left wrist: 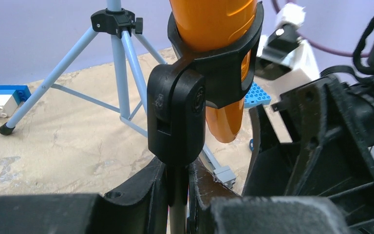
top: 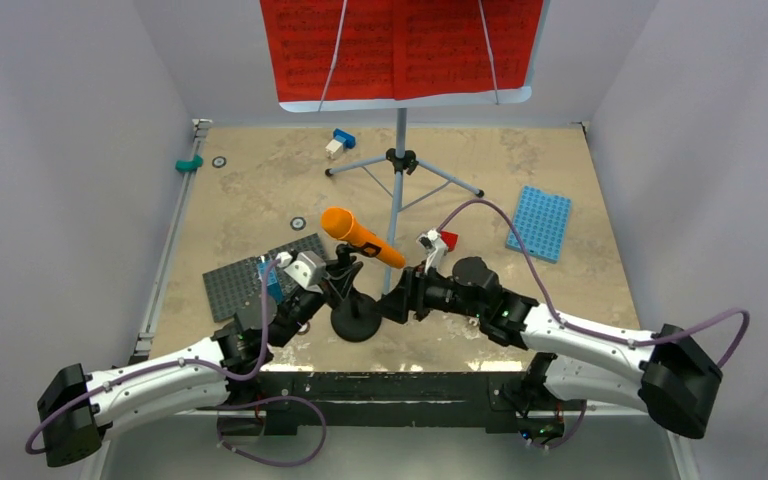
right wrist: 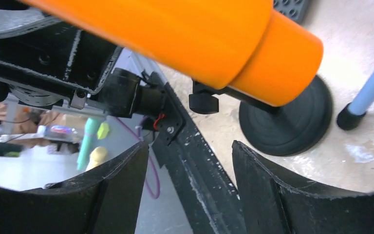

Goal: Pack up the instrument practice props

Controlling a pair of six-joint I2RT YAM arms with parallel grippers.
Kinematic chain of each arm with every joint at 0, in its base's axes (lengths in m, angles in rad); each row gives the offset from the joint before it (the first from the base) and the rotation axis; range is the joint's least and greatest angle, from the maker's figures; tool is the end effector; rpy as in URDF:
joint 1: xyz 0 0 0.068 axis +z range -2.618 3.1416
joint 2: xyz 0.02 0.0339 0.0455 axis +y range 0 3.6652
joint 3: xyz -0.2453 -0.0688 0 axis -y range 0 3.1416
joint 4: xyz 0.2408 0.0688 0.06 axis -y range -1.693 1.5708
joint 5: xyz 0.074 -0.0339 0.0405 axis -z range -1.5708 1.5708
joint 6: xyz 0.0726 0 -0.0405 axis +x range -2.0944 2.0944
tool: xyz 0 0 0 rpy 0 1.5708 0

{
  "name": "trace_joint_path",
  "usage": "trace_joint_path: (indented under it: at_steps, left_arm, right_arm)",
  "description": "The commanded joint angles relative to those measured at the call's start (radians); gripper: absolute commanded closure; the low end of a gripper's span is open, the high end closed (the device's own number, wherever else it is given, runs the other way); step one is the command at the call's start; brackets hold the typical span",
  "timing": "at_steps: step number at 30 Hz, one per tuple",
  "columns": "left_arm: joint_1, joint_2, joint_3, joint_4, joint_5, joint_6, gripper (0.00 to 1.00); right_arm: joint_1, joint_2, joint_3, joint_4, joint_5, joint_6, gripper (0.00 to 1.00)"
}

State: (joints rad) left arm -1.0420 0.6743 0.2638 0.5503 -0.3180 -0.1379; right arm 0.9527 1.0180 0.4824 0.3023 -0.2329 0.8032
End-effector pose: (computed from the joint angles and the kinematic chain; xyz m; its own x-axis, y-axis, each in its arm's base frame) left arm 0.1279 -0.1739 0.2455 -0.0216 -0.2218 -0.9749 0.6673 0.7229 -0.1793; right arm 0.1426 0.2294 0.2175 -0.7573 0.1432 -0.6372 -0.5446 0.4000 0.7371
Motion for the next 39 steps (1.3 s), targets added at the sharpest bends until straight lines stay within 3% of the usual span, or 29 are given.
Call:
trace_joint_path:
  at_steps: [1,9,22,28,34,39]
  left_arm:
    - [-0.01,0.025,0.006,-0.043,0.001,-0.03,1.0]
    - [-0.016,0.038,0.006,-0.008,-0.023,-0.023,1.0]
    - [-0.028,0.059,-0.001,0.021,-0.025,-0.016,1.0]
    - [-0.036,0.074,0.0,0.021,-0.021,-0.009,1.0]
    - [-0.049,0.075,-0.001,0.014,-0.023,-0.006,1.0]
    - [-0.053,0.077,-0.002,0.008,-0.023,-0.009,1.0]
  right_arm:
    - [-0.045,0.076,0.035,0.176,-0.19,0.172,0.32]
    - [-0.091,0.236,0.037,0.353,-0.278,0.316,0.32]
    - [-0.093,0.381,0.059,0.461,-0.279,0.404,0.39]
    - [-0.098,0.416,0.05,0.496,-0.274,0.428,0.53]
    - [-0.105,0.409,0.031,0.483,-0.241,0.402,0.74]
    - [-0.105,0.364,0.07,0.313,-0.192,0.23,0.92]
